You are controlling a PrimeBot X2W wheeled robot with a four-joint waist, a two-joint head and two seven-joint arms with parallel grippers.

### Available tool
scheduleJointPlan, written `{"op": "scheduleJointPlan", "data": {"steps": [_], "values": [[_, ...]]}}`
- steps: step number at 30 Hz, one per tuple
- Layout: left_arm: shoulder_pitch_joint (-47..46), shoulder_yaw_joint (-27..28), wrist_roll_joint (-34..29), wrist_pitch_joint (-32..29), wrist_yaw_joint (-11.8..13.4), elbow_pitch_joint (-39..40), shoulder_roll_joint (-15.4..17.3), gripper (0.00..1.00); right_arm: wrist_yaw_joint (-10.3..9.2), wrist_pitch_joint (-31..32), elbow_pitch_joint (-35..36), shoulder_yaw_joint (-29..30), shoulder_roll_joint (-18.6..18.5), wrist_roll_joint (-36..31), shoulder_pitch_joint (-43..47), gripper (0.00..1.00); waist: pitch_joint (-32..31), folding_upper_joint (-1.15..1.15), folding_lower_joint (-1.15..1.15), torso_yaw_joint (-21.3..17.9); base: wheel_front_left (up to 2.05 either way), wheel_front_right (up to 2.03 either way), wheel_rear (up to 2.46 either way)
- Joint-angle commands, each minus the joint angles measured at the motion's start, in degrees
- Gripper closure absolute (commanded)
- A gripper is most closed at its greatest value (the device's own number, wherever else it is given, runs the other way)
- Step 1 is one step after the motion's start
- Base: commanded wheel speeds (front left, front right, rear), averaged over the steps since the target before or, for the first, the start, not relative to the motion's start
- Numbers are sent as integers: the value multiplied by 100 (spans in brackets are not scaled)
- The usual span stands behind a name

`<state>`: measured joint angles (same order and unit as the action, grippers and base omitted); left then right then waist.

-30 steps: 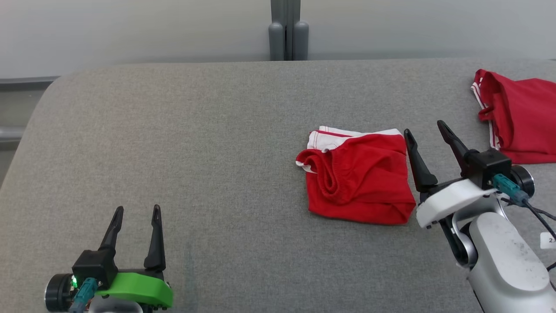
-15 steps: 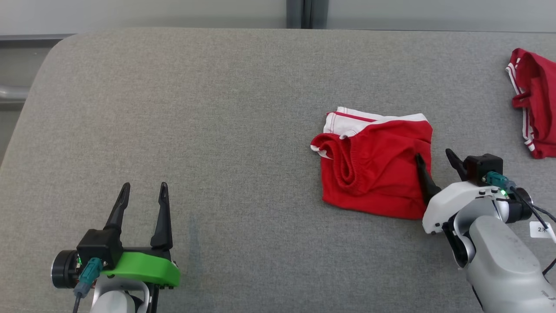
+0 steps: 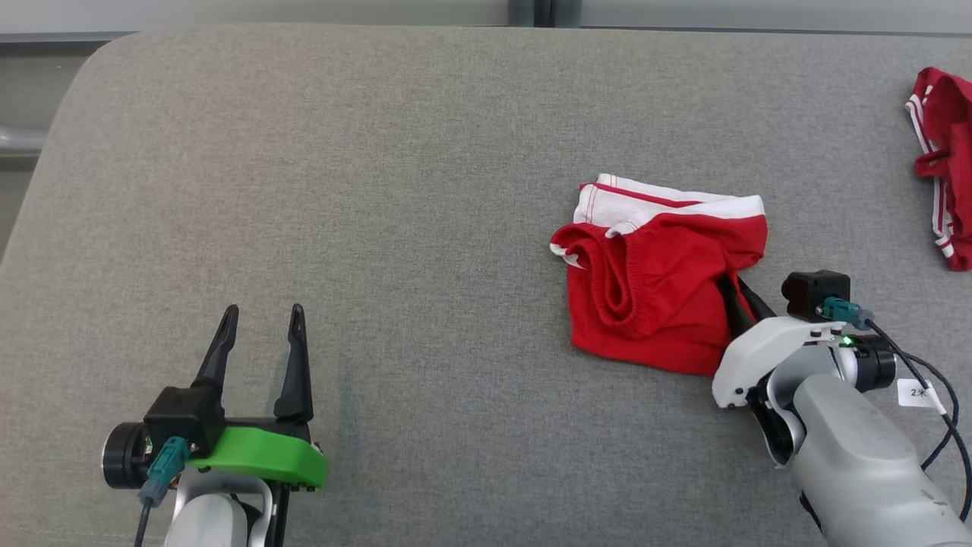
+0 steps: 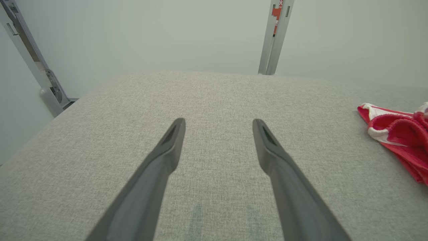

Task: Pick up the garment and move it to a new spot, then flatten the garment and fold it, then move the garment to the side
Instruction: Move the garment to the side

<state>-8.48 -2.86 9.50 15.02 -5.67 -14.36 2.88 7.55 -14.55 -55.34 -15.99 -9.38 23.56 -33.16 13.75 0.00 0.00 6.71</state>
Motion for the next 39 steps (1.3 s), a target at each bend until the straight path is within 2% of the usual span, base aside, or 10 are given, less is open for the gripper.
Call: {"op": "scheduleJointPlan", "data": {"steps": [1, 9, 13, 22, 29, 31, 39], "values": [[-92, -25, 17, 16, 27, 2, 7, 0, -16, 42, -103, -78, -95, 43, -11, 100, 12, 0, 0, -4, 0, 0, 0], [-188, -111, 56, 16, 57, 50, 7, 0, -17, 22, 142, -614, -712, 120, -528, 100, 220, 0, 0, -135, 0, 0, 0], [-295, -96, 42, 16, 56, 89, 7, 0, -15, 129, 390, -978, -1150, 181, -853, 100, 429, 0, 0, -278, 0, 0, 0], [-628, -146, -131, 16, 48, 240, 8, 0, -14, 549, 1159, -1690, -2534, 528, -1665, 100, 1111, 0, 0, -692, 0, 0, 0], [-840, -117, -354, 16, 8, 459, 46, 0, -14, 789, 1743, -1838, -3530, 957, -2216, 100, 1600, 0, 0, -1051, 0, 0, 0], [-893, -125, -435, 16, -9, 524, 85, 0, -14, 852, 1845, -1852, -3717, 1118, -2344, 100, 1717, 0, 0, -1139, 0, 0, 0], [-1037, -207, -563, 16, -48, 756, 154, 0, -14, 1126, 1887, -1962, -4575, 1669, -2846, 100, 2032, 0, 0, -1242, 0, 0, 0]]}}
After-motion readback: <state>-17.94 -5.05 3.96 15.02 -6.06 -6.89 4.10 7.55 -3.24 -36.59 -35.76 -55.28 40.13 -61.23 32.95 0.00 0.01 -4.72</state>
